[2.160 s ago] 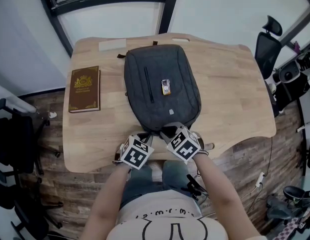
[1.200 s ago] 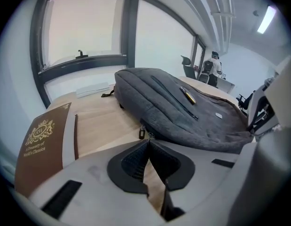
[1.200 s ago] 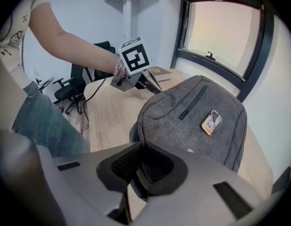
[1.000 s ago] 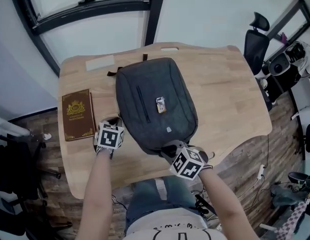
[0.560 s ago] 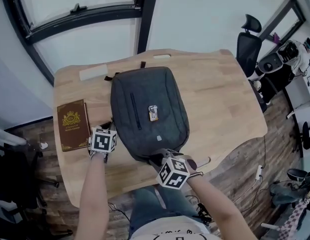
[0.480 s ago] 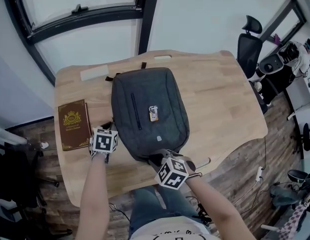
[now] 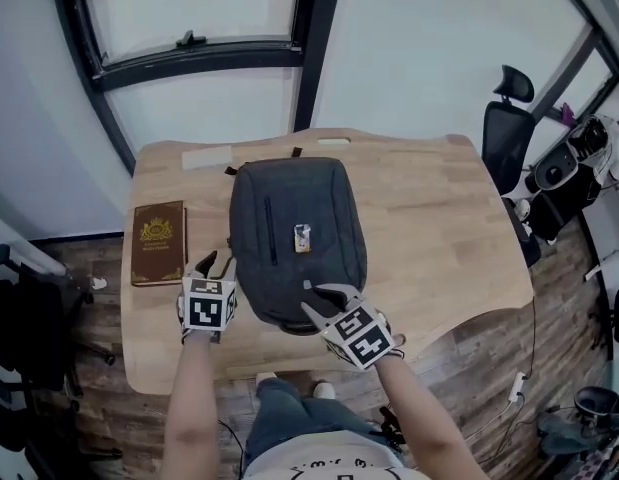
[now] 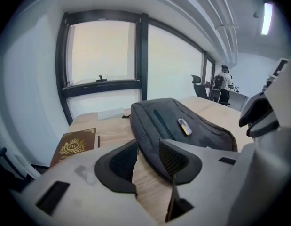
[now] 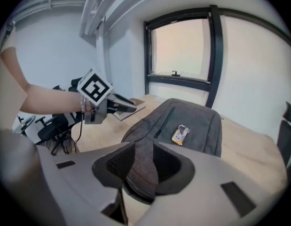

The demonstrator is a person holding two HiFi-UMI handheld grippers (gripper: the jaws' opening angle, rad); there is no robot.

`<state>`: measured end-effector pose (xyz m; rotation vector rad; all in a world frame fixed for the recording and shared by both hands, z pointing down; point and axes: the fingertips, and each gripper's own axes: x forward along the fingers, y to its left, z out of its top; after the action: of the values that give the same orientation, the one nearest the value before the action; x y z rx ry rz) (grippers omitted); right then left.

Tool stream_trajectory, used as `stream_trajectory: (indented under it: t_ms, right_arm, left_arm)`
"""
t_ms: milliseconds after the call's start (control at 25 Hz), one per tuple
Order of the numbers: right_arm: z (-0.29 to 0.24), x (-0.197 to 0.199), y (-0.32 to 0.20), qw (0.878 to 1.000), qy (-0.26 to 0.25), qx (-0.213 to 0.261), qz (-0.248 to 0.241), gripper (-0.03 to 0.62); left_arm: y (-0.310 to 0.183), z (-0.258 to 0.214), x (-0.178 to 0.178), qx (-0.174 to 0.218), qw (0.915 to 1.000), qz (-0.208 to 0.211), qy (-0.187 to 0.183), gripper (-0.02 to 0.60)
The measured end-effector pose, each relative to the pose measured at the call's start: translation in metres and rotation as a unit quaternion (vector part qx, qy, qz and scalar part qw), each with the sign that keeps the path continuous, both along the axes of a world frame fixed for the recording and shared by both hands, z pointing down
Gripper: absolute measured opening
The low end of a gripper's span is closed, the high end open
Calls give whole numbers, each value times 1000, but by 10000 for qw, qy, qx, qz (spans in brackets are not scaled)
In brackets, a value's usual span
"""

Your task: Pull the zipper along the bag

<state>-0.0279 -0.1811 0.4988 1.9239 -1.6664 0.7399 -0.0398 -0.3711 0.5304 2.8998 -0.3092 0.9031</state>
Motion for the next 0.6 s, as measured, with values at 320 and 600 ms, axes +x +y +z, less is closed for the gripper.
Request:
stream_trajectory:
  t_ms: [320, 600]
  right_arm:
    - [-101, 41, 48, 9857, 194, 1534, 670, 78]
    - [-176, 43, 85, 9636, 934, 2460, 467, 52]
  left_arm:
    - [52, -97, -34, 674, 9895, -624, 1112, 17]
    - [103, -169, -60, 1187, 9705, -944, 1872, 17]
